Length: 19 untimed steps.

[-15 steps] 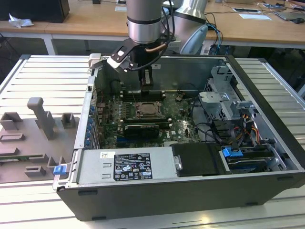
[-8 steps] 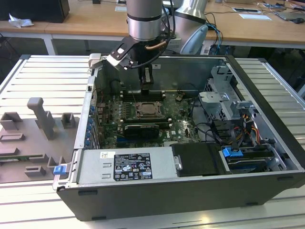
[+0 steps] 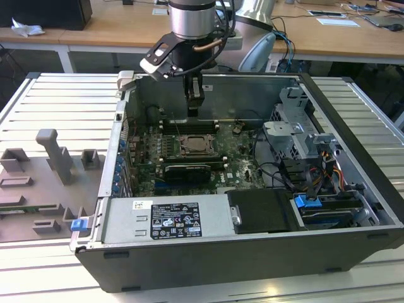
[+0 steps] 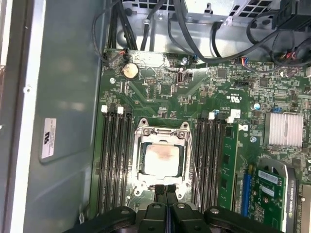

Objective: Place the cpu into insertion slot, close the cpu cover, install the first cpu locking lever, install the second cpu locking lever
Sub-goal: 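Install the first cpu locking lever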

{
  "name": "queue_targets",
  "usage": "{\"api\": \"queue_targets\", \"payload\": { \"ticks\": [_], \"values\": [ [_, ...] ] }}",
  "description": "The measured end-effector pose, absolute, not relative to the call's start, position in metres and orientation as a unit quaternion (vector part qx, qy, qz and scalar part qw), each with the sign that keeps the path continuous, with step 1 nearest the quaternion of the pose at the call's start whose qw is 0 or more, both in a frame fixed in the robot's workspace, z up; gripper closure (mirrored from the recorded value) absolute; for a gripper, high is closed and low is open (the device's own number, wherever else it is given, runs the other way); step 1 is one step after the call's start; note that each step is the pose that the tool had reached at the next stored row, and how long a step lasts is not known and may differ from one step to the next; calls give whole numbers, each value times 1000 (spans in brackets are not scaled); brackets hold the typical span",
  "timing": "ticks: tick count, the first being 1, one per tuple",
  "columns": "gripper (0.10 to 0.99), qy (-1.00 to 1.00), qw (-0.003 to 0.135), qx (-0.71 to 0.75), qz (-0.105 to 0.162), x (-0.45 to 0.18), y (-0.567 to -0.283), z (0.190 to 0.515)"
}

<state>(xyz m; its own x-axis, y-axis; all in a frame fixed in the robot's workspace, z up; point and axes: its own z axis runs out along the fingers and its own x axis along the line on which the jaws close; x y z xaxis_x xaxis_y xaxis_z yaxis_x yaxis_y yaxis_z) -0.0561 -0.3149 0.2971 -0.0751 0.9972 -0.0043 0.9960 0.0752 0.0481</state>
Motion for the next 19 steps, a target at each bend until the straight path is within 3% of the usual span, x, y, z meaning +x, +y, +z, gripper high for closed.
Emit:
{"api": "queue_targets", "payload": {
  "ticks": [19],
  "values": [
    [980, 840, 15, 543, 19, -56, -314, 300]
  ]
}}
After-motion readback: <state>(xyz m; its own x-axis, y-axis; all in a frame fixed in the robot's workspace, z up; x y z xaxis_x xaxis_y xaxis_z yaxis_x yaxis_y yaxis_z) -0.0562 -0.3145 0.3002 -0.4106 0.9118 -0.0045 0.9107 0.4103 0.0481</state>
